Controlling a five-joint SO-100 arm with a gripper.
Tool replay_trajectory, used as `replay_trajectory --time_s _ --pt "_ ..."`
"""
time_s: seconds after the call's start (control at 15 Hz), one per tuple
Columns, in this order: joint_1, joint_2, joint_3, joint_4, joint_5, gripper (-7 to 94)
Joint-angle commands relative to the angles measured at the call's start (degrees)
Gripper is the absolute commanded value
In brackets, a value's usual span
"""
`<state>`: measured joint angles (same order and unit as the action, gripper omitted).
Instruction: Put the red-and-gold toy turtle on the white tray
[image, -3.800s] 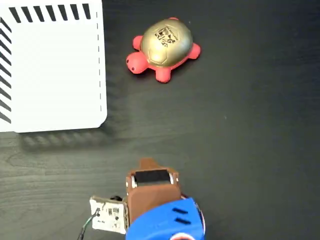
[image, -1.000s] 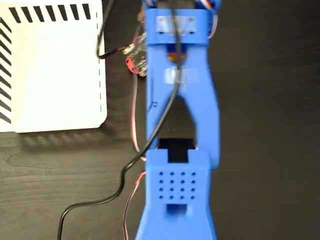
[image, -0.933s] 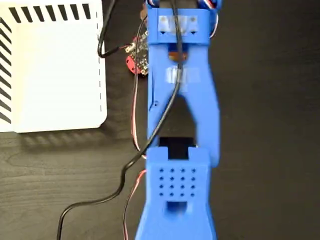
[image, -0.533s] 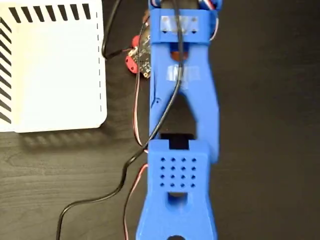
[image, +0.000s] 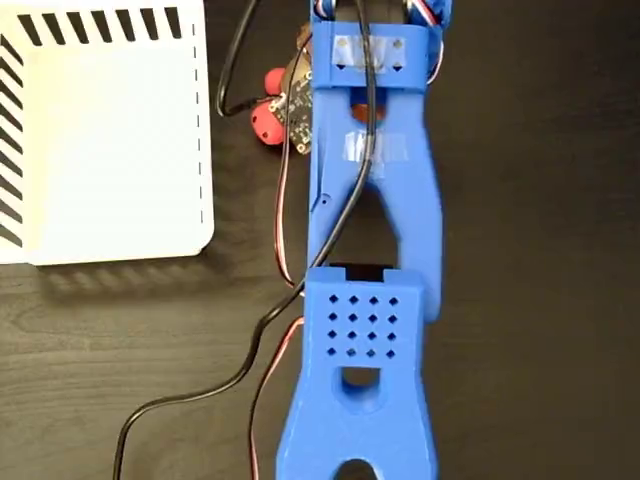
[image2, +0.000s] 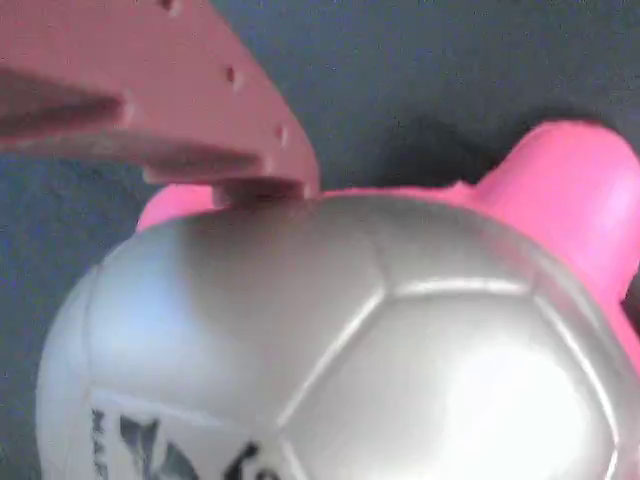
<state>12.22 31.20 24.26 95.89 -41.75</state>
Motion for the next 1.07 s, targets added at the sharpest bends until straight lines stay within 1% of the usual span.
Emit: replay_trajectory --time_s 0.0,0.13,0.27,0.4,0.53,0.6,0.8,1.0 --pt "1.14 2.2 -2.99 0.79 -1.14 36" --pt "1.14 2.2 -2.99 0.79 -1.05 27" --pt "0.97 2.37 -2.37 0.79 -0.44 13" --pt "0.62 3.52 -1.58 0.79 0.26 1" --pt "0.35 6.5 0.7 0.26 3.69 0" --pt "0.18 9.58 4.04 -1.49 5.1 0" --pt "-0.26 23.99 16.7 -6.42 7.21 0" --pt "-1.85 35.42 24.87 -8.44 10.63 0"
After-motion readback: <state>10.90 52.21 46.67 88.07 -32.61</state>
